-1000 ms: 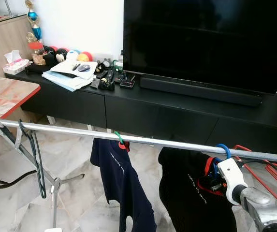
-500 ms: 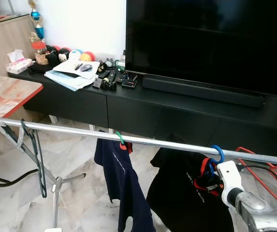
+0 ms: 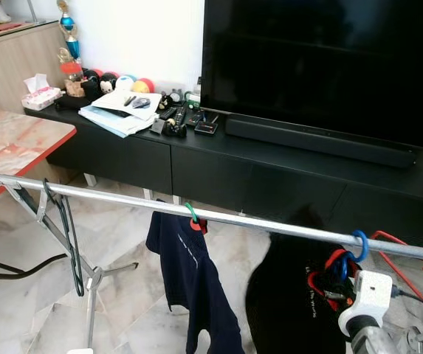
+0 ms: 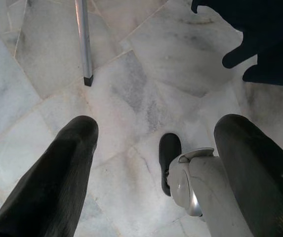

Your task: Hang hanger

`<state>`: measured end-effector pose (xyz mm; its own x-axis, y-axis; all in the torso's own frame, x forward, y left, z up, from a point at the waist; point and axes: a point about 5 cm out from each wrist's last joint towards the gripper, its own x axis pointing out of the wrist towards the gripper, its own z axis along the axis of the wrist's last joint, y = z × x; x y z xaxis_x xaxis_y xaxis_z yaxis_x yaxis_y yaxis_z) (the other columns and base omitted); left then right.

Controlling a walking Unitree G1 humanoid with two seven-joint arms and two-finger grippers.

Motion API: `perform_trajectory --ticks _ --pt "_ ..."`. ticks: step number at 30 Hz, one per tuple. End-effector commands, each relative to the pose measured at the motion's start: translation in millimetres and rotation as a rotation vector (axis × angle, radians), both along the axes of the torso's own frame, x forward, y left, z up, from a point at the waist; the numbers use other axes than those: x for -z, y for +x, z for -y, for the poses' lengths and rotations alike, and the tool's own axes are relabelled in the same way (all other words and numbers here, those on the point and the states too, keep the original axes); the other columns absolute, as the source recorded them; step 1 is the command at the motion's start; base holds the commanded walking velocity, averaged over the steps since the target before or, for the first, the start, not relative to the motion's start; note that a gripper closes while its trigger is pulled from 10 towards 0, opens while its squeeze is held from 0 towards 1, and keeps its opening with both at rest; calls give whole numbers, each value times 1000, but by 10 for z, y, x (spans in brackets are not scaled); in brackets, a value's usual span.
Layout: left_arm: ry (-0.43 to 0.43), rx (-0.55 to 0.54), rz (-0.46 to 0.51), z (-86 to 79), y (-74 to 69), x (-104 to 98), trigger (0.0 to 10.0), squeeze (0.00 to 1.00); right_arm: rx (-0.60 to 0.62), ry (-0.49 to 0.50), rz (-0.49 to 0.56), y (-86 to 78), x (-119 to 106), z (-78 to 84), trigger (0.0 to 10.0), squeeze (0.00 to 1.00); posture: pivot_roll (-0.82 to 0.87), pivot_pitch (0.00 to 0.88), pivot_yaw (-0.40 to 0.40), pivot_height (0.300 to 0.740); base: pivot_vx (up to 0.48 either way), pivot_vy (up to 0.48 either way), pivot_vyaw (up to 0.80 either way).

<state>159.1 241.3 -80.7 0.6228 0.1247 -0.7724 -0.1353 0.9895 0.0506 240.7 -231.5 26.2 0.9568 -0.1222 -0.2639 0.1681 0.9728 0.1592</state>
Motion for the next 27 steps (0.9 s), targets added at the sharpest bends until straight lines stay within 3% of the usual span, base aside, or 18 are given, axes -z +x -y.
perform_trajectory --ticks 1,12,15,17,18,19,27 --pt "-2 8 -29 0 -53 26 10000 0 61 -14 79 -20 -132 76 0 0 -44 0 -29 740 0 0 0" --pt "-4 10 -31 14 -60 33 10000 0 134 4 95 -152 -94 98 0 0 -41 0 -39 740 0 0 0" --pt "-5 7 -32 19 -62 36 10000 0 130 9 70 -182 -38 90 0 0 -41 0 -44 740 0 0 0" --pt "-6 5 -34 22 -65 38 10000 0 98 8 -14 -249 124 58 235 0 -44 0 -45 740 0 0 0" --pt "-7 5 -34 24 -66 39 10000 0 79 -6 -61 -280 206 48 3647 0 -44 0 -44 740 0 0 0" --pt "-8 5 -35 29 -68 41 10000 0 58 -19 -124 -331 326 44 10000 0 -44 0 -46 740 0 0 0" --pt "-12 0 -32 43 -66 44 10000 0 79 4 -270 -420 659 42 10000 0 -54 0 -47 740 0 0 0"
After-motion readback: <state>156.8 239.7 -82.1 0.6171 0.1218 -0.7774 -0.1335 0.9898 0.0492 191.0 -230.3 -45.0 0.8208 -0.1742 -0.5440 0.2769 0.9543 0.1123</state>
